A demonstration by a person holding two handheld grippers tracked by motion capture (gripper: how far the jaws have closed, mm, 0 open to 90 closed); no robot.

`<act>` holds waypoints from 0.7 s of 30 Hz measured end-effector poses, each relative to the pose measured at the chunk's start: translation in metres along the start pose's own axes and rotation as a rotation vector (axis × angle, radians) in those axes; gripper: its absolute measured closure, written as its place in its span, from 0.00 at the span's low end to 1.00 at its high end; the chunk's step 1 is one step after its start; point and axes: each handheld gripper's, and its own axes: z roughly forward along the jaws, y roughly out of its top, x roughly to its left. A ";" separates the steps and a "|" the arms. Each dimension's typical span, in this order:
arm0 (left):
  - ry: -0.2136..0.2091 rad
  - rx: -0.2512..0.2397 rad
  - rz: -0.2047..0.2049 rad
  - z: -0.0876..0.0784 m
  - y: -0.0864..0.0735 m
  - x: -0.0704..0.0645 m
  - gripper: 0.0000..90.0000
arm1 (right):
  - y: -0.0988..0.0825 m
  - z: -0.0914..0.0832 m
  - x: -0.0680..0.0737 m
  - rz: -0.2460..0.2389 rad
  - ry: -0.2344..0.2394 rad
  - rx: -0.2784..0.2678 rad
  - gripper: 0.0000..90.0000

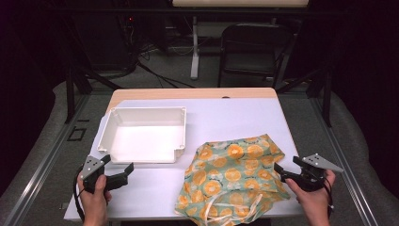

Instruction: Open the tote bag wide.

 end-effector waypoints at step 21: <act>-0.109 0.015 0.068 0.020 0.008 -0.068 0.14 | 0.005 -0.001 0.031 -0.017 0.073 -0.005 0.23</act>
